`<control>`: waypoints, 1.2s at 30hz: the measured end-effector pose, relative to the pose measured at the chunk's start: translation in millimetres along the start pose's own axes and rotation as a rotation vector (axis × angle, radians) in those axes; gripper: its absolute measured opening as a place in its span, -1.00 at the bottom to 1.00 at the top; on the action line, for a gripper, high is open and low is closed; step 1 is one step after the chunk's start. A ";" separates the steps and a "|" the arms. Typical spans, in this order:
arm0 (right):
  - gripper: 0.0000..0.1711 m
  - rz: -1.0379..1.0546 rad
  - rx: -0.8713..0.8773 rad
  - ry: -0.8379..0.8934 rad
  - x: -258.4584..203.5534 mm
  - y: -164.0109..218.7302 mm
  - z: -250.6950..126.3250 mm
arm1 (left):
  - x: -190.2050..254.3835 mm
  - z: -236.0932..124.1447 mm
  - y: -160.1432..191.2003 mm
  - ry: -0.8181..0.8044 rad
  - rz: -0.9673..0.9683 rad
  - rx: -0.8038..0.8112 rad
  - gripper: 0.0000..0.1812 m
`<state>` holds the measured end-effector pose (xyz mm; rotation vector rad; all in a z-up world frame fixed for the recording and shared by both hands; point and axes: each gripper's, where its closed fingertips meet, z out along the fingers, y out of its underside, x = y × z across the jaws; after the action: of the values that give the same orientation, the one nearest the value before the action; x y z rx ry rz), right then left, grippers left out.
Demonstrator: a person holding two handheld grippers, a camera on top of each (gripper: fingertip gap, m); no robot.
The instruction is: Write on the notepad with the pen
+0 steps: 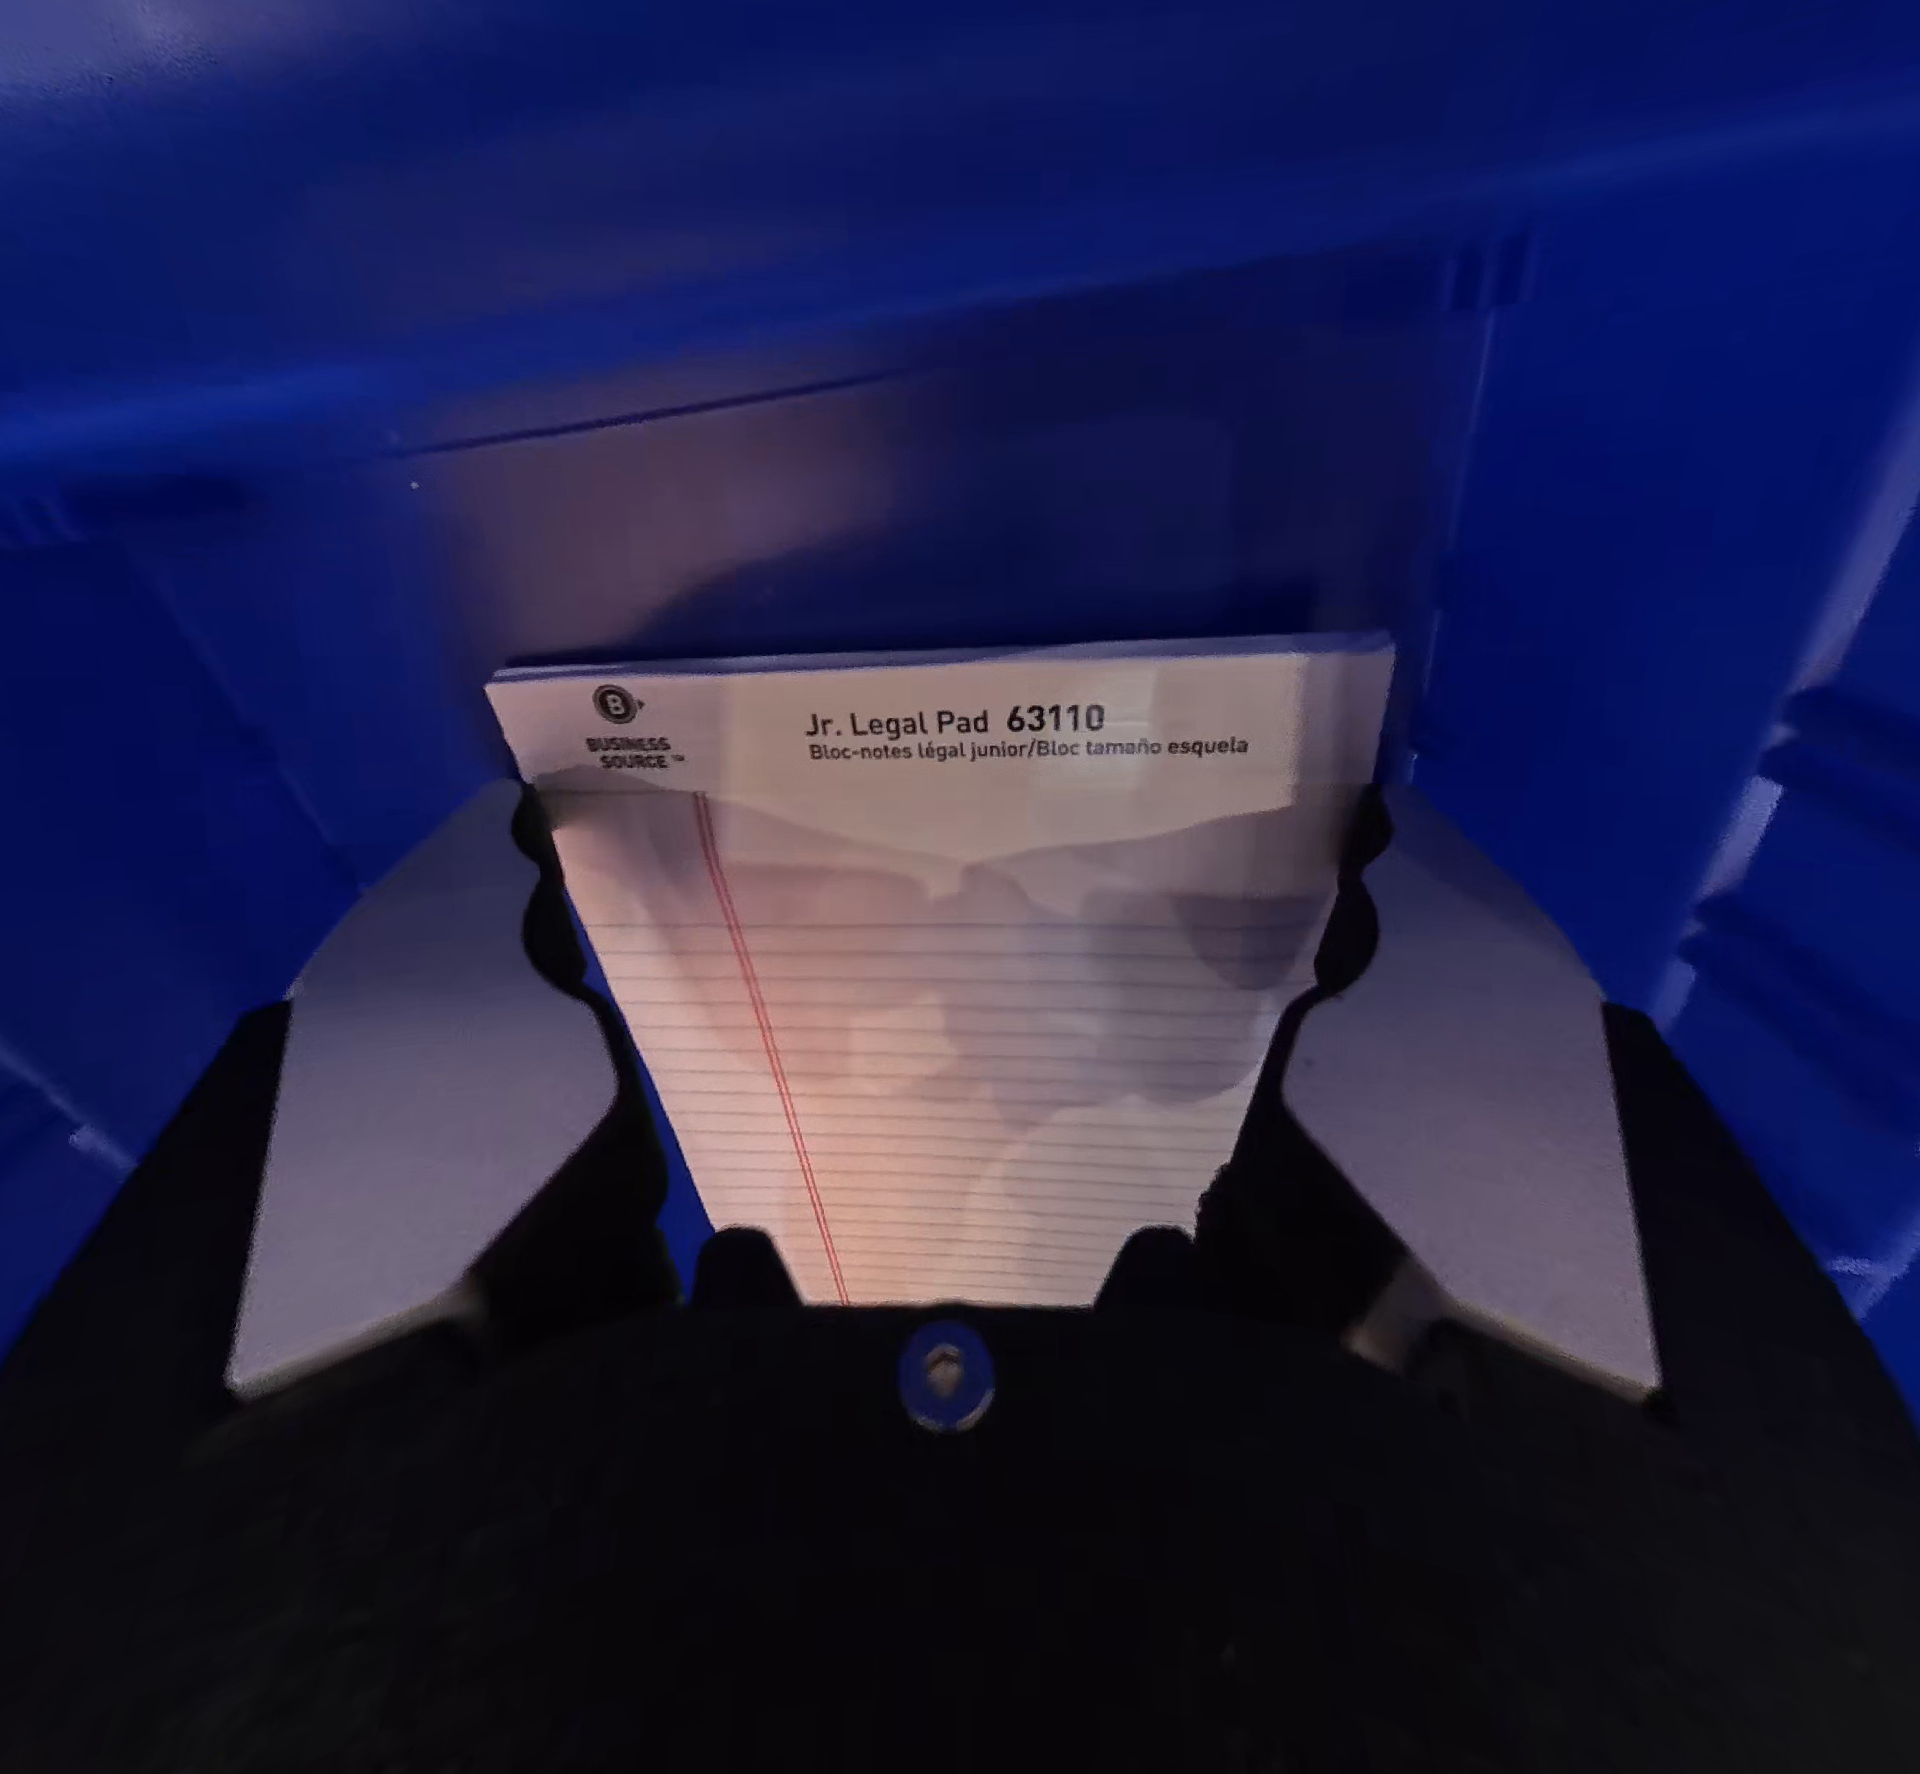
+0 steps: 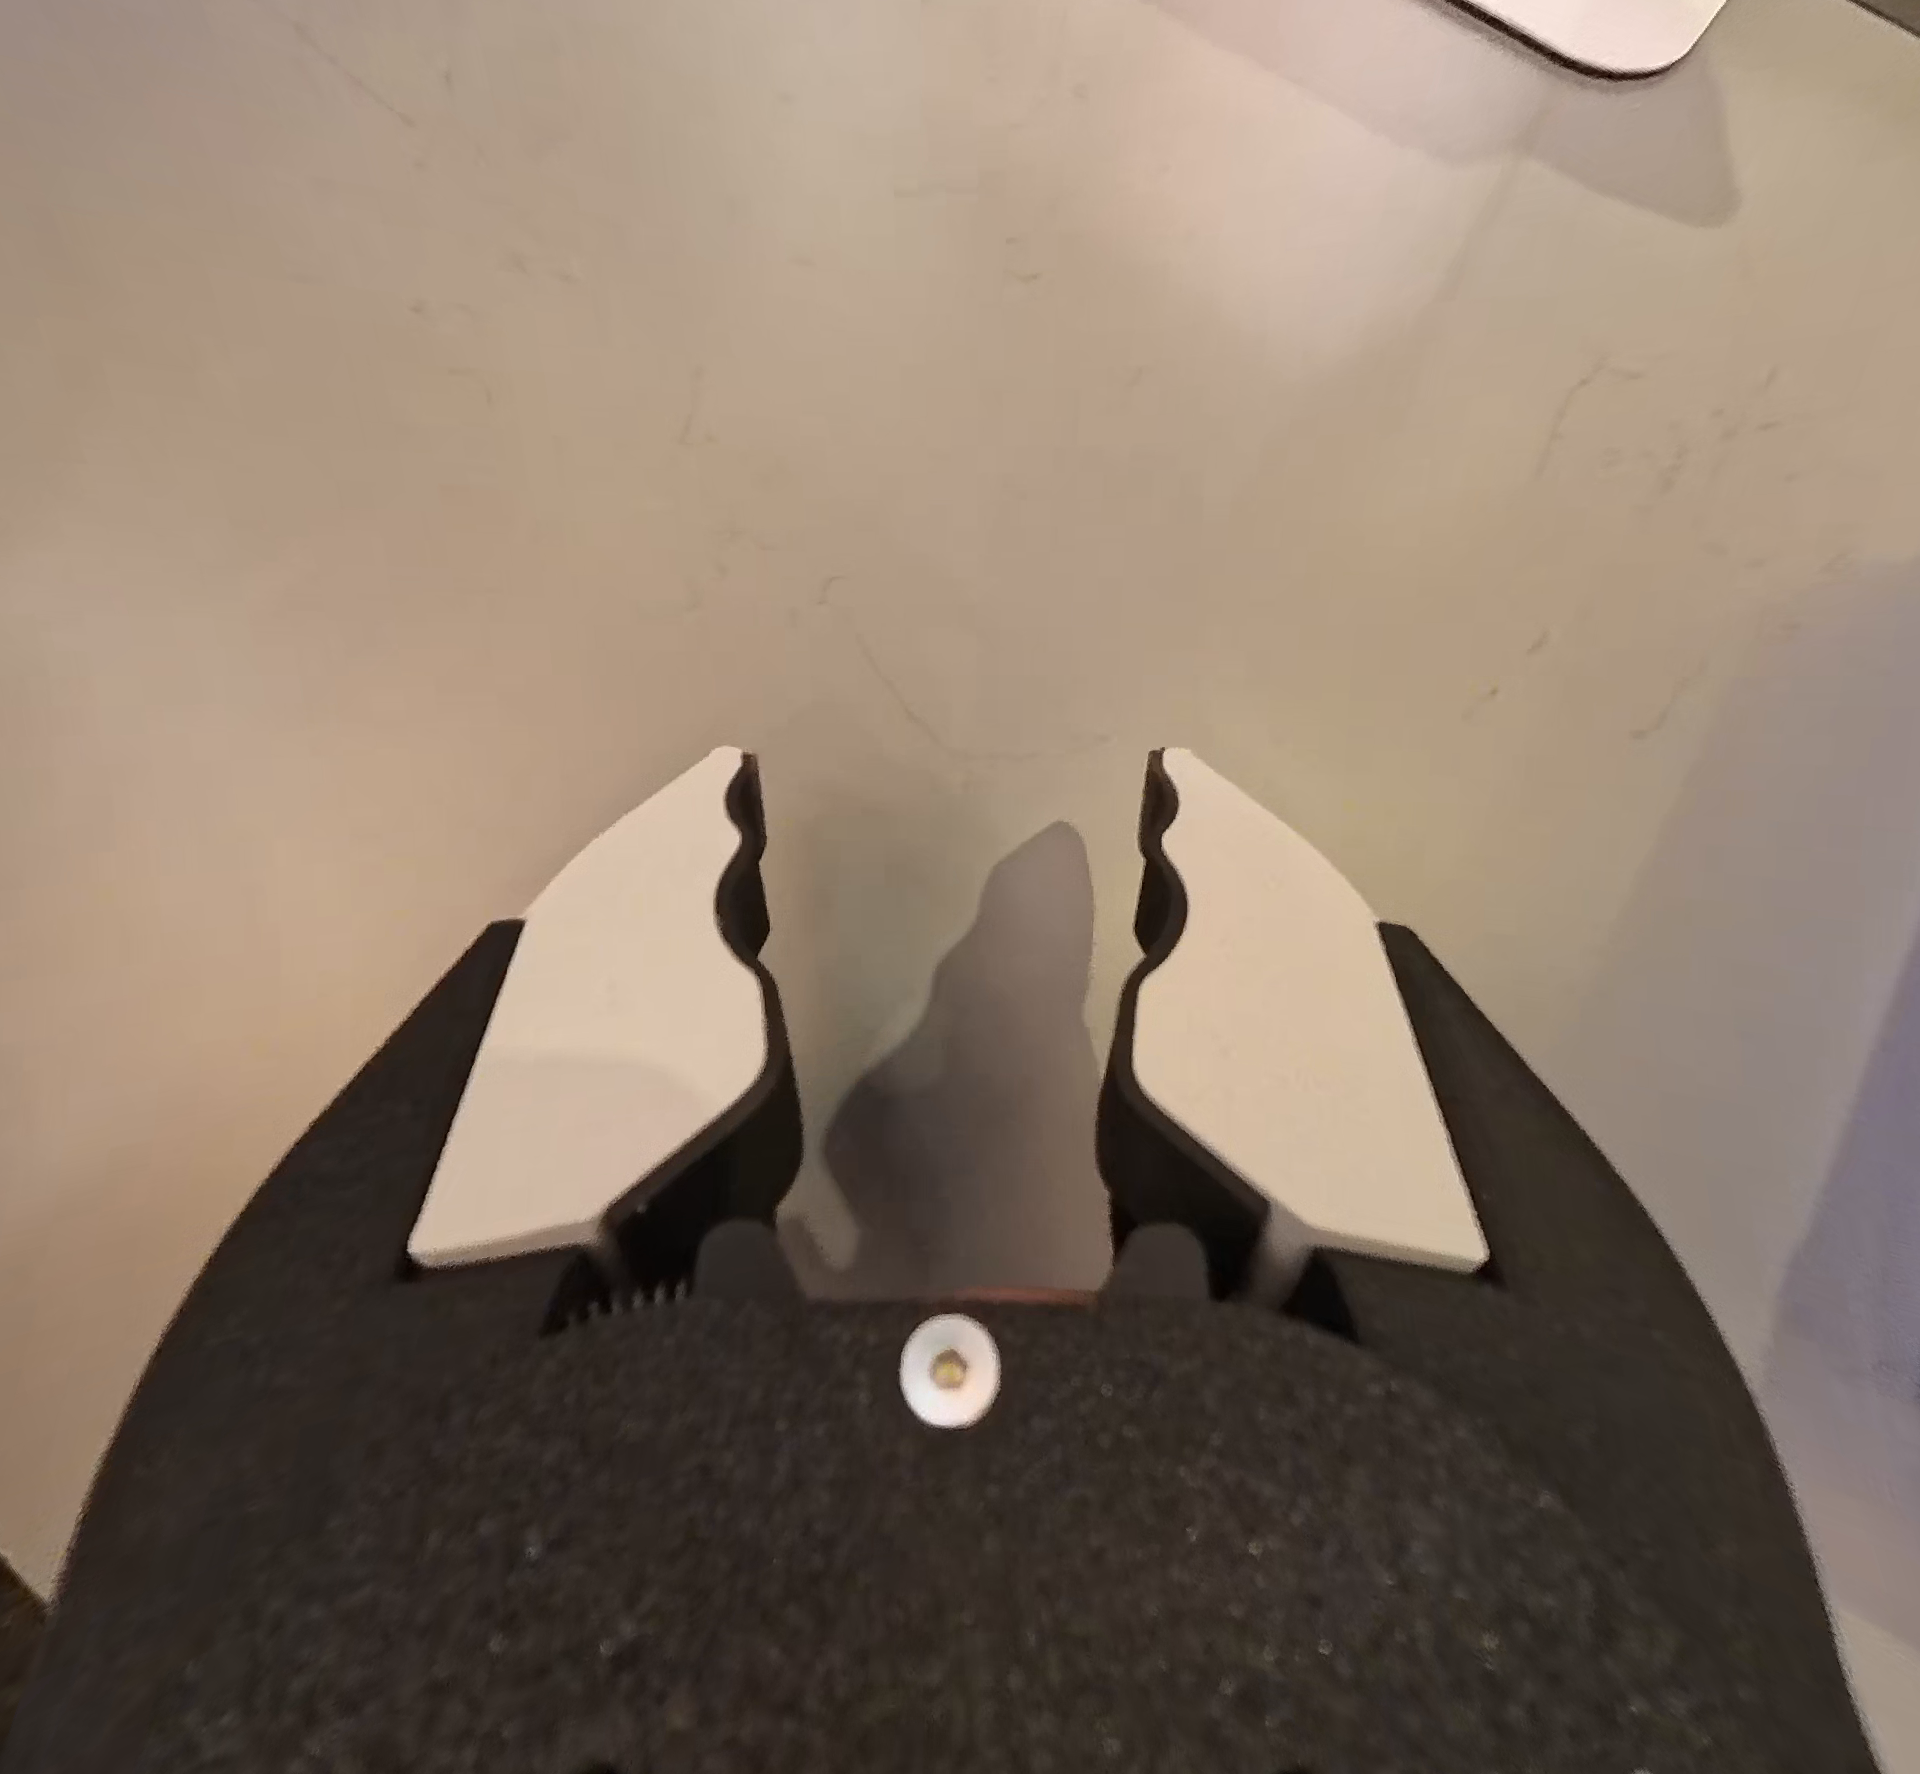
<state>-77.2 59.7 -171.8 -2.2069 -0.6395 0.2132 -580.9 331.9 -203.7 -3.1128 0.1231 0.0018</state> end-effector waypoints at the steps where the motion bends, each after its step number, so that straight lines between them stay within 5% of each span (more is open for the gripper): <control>1: -0.19 0.001 0.002 0.001 0.2 -0.7 -0.7 | -0.7 -1.0 -0.1 0.002 -0.007 0.011 0.52; 3: -0.19 0.002 0.007 0.000 0.1 -2.1 -2.0 | -1.4 -6.0 0.1 0.021 -0.015 0.037 0.52; 8: -0.19 0.002 0.013 -0.004 -1.4 -4.7 -3.8 | -11.6 -55.4 -4.8 0.050 -0.037 0.186 -0.42; 11: -0.19 0.000 0.020 -0.007 -2.9 -6.7 -4.8 | 10.3 -133.0 -22.9 0.241 -0.023 0.527 -1.00; 14: -0.19 -0.002 0.022 -0.008 -4.3 -7.2 -5.8 | 6.9 -155.4 -13.1 0.110 0.061 0.554 -0.79; 21: -0.20 -0.012 0.013 -0.005 -5.3 -3.6 -6.2 | -3.4 -123.5 7.8 -0.027 0.114 0.378 -0.01; 24: -0.20 -0.014 0.011 -0.011 -6.7 -4.1 -4.9 | -17.3 -92.0 4.7 -0.011 0.098 0.295 0.09; 28: -0.20 -0.032 -0.002 -0.002 -7.1 -2.7 -2.4 | -8.6 -50.8 -15.4 0.354 -0.078 0.189 0.19; 34: -0.21 -0.027 -0.020 -0.002 -4.3 -0.2 5.4 | -38.7 -24.3 -46.6 0.261 -0.054 0.247 0.28; 36: -0.21 -0.025 -0.031 -0.010 -5.6 2.5 9.2 | -36.1 -19.3 -48.2 0.280 -0.027 0.258 0.06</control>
<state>-84.3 61.6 -180.1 -2.2270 -0.6800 0.2033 -613.1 382.3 -183.0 -2.8378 0.0797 -0.4162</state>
